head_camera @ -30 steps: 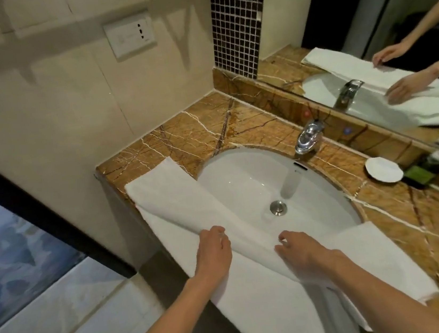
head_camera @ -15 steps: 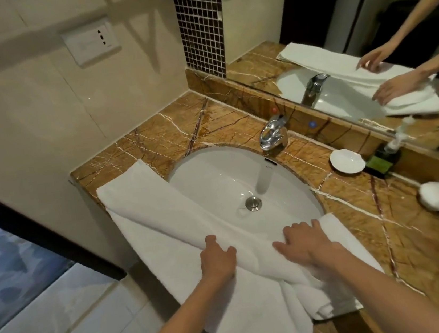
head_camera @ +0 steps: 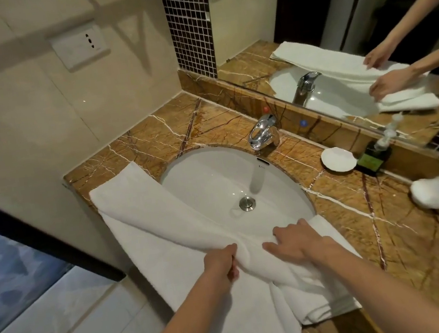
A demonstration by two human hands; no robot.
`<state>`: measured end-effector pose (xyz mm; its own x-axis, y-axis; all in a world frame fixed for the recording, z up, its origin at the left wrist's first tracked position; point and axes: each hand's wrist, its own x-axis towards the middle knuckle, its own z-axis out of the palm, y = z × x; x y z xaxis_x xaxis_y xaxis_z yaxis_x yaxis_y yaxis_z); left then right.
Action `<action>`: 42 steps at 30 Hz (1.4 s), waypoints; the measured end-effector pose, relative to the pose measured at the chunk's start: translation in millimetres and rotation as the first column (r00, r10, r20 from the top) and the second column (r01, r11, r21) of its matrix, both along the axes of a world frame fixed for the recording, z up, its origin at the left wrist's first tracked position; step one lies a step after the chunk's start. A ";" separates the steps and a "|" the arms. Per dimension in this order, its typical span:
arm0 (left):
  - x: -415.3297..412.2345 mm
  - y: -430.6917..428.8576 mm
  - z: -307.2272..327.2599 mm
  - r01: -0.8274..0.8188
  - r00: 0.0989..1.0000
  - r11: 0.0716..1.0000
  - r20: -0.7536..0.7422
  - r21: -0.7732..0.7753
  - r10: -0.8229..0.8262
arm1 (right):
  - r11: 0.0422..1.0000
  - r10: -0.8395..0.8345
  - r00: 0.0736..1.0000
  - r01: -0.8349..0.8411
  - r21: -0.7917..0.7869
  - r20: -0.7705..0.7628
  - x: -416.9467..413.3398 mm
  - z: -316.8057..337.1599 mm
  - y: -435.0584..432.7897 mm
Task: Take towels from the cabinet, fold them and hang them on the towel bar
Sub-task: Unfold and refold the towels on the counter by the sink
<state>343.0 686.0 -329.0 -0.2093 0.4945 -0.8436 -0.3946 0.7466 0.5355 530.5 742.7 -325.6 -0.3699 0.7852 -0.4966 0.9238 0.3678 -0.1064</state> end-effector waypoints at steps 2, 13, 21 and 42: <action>0.0 -1.7 5.4 -0.030 0.998 0.999 0.055 0.042 0.027 | 0.999 -0.025 0.998 0.027 0.024 -0.064 2.0 4.4 -0.6; 19.3 -16.0 37.0 -0.638 0.727 0.767 0.382 0.071 0.570 | 0.973 -0.224 0.904 0.231 -0.024 -0.365 38.1 14.6 -8.6; 15.9 -24.6 43.8 -0.617 0.754 0.781 0.355 0.097 0.552 | 0.903 -0.290 0.826 0.403 0.146 -0.484 69.0 0.2 -57.4; 11.6 -28.0 41.1 -0.555 0.820 0.821 0.255 0.134 0.513 | 0.725 -0.479 0.800 0.592 0.351 -0.361 156.0 -18.2 -149.8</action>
